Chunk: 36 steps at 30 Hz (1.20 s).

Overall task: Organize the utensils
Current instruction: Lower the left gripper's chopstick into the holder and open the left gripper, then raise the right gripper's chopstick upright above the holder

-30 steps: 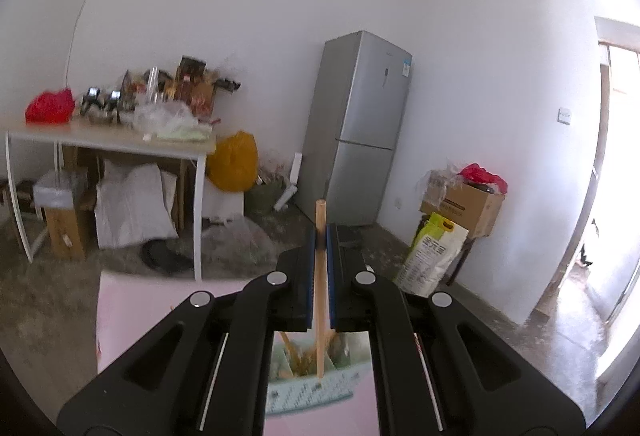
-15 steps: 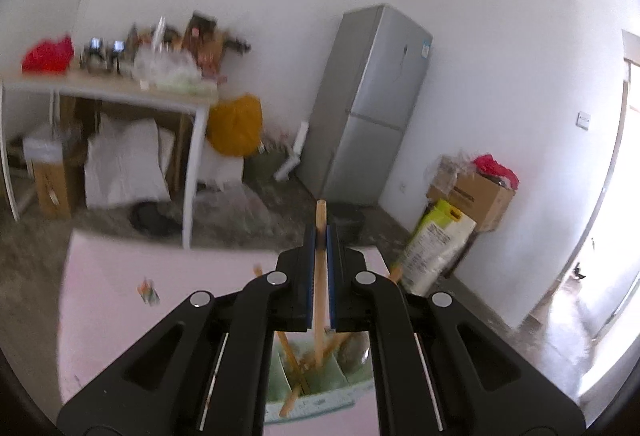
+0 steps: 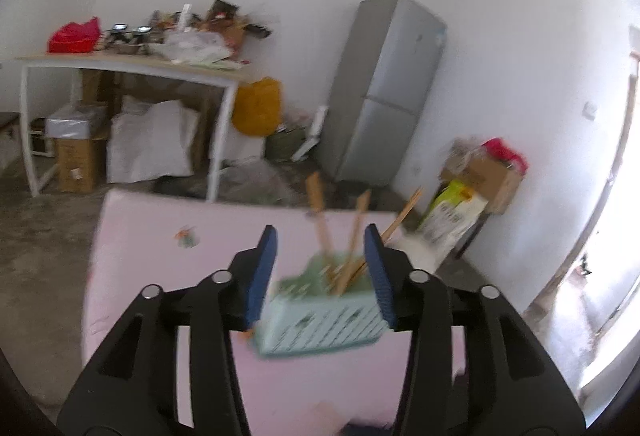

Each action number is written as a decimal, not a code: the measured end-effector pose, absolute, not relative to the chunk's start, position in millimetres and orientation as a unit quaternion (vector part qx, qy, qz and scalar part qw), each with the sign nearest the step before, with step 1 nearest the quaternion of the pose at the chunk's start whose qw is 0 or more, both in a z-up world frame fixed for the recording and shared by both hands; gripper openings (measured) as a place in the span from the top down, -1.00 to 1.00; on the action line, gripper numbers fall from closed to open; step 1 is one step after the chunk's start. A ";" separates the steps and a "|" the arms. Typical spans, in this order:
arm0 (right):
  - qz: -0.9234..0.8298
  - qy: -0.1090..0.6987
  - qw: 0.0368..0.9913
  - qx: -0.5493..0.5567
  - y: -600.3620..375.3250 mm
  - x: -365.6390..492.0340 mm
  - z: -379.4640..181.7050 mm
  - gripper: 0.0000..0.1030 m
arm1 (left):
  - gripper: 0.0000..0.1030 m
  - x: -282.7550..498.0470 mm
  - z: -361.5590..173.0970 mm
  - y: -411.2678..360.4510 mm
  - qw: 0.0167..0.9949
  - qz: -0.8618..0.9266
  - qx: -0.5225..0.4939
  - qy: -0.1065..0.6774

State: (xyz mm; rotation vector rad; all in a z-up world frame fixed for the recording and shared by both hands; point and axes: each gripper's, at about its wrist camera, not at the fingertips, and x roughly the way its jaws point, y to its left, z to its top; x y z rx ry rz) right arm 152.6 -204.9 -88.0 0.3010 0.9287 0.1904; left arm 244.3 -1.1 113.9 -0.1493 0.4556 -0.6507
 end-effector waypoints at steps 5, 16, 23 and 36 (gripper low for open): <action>0.100 0.455 0.875 0.133 -201.1 159.4 -86.5 0.65 | -0.13 228.1 63.4 28.1 0.924 -0.228 -0.026 0.305; 0.075 0.471 0.877 0.061 -173.9 173.6 -81.2 0.59 | -0.16 200.8 -34.2 46.5 0.893 -0.138 0.020 0.429; 0.038 0.473 0.880 0.035 -165.7 184.8 -82.4 0.87 | -0.21 182.8 -44.9 44.1 0.891 -0.126 0.048 0.434; 0.013 0.403 0.906 0.124 -215.9 162.6 -24.8 0.87 | -0.21 189.5 -38.4 50.5 0.895 -0.105 0.039 0.432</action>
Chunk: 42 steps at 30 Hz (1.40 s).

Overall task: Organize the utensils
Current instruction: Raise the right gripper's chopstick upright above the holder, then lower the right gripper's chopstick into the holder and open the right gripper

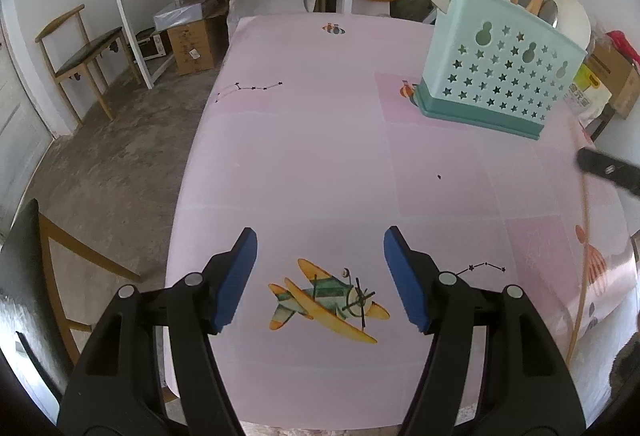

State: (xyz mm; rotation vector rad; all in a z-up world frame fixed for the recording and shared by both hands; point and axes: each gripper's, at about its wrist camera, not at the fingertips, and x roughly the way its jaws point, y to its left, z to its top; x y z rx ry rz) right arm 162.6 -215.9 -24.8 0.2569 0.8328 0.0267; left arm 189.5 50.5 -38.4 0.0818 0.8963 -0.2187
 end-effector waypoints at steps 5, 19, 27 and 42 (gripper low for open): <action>0.002 0.355 0.926 0.132 -237.5 141.3 3.0 0.87 | -0.21 190.4 -35.1 50.3 0.898 -0.100 0.042 0.427; -0.023 0.236 0.965 0.113 -258.5 108.3 77.6 0.87 | -0.21 190.8 -32.1 42.7 0.899 -0.100 0.056 0.422; -0.019 0.197 0.976 0.093 -259.8 108.1 109.9 0.87 | -0.24 191.2 -33.0 41.3 0.899 -0.101 0.059 0.422; -0.009 0.104 0.994 0.037 -252.4 130.4 192.5 0.87 | -0.25 196.0 -36.6 45.5 0.898 -0.103 0.043 0.426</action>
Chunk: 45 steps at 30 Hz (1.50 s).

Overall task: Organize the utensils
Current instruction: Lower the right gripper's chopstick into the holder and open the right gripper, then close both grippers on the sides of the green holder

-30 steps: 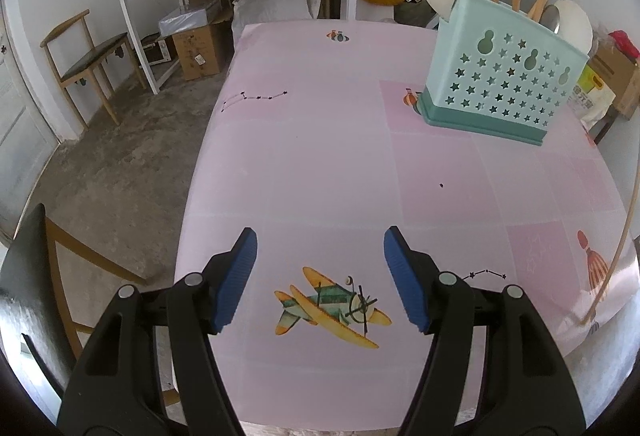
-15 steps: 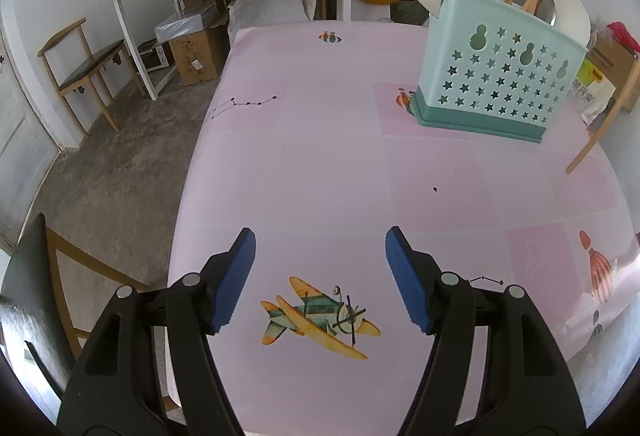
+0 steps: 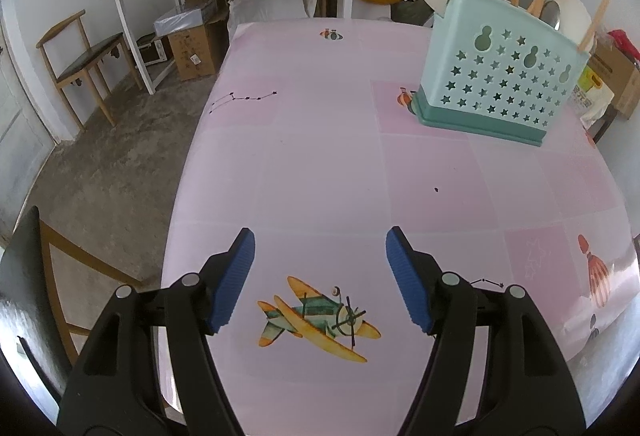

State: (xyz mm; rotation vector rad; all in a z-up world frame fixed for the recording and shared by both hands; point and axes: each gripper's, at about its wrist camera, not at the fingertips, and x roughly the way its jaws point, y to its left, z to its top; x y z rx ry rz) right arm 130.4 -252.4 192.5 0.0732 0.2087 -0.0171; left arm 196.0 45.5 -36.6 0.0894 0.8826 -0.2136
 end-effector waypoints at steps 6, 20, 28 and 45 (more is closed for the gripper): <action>-0.006 0.083 0.996 0.035 -253.2 153.1 213.8 0.87 | -0.28 201.0 -38.6 48.2 0.898 -0.105 0.024 0.426; -0.006 0.207 0.978 0.012 -250.4 221.8 121.4 0.79 | -0.31 201.4 -39.8 47.7 0.901 -0.109 0.023 0.419; 0.008 0.227 0.972 0.063 -276.1 201.1 100.2 0.01 | -0.32 199.7 -31.9 46.5 0.908 -0.129 0.019 0.399; 0.077 0.194 0.942 0.262 -348.2 160.4 61.9 -0.25 | -0.39 243.4 23.5 14.7 0.930 -0.239 -0.014 0.277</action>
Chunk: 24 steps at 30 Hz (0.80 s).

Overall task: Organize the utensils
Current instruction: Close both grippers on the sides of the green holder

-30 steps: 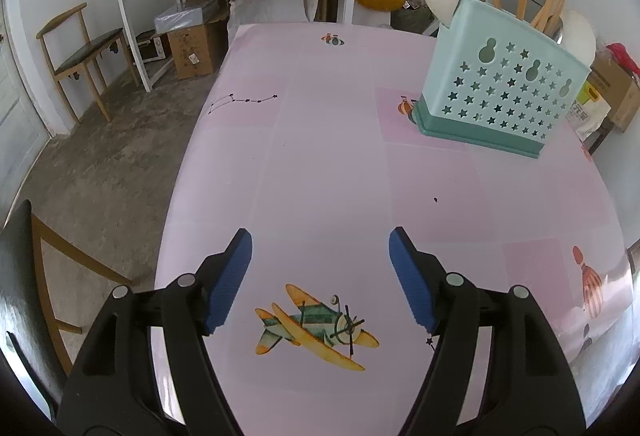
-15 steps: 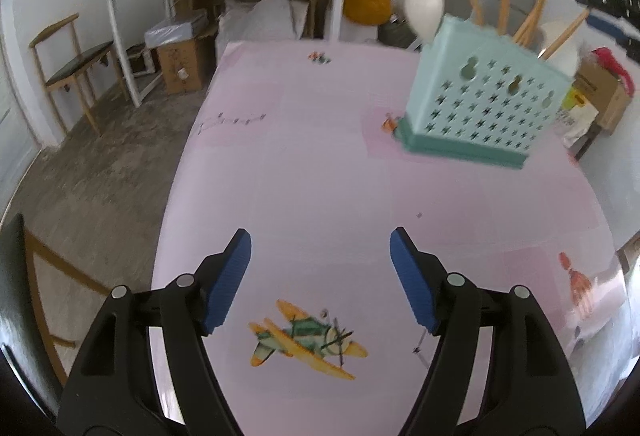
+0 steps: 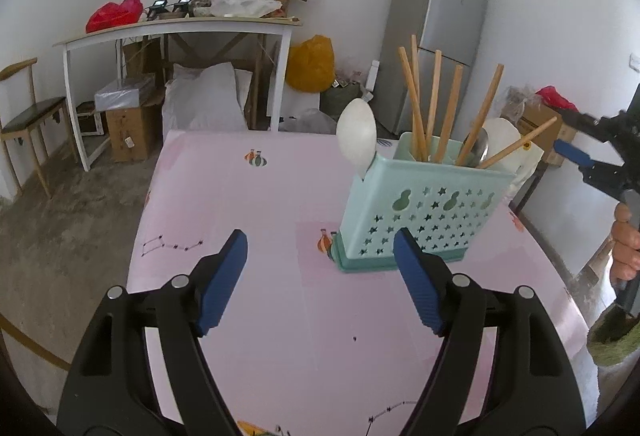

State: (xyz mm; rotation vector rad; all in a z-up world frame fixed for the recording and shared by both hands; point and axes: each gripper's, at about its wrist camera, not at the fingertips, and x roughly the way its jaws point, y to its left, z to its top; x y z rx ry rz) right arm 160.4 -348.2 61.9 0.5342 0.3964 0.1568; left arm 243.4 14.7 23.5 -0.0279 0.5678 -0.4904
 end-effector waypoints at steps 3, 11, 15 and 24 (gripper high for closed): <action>0.089 0.182 0.948 0.244 -340.0 161.3 69.8 -0.26 | -0.39 247.8 23.2 7.1 0.928 -0.243 -0.010 0.282; 0.084 0.164 0.946 0.267 -342.0 179.0 66.8 -0.26 | -0.39 256.9 11.7 -9.8 0.920 -0.262 -0.006 0.293; 0.122 0.191 0.947 0.227 -311.3 196.7 61.3 -0.26 | -0.39 264.9 9.7 -21.6 0.919 -0.269 0.006 0.289; 0.092 0.148 0.951 0.255 -345.6 168.3 51.2 -0.26 | -0.43 280.4 6.1 -40.4 0.910 -0.302 0.012 0.284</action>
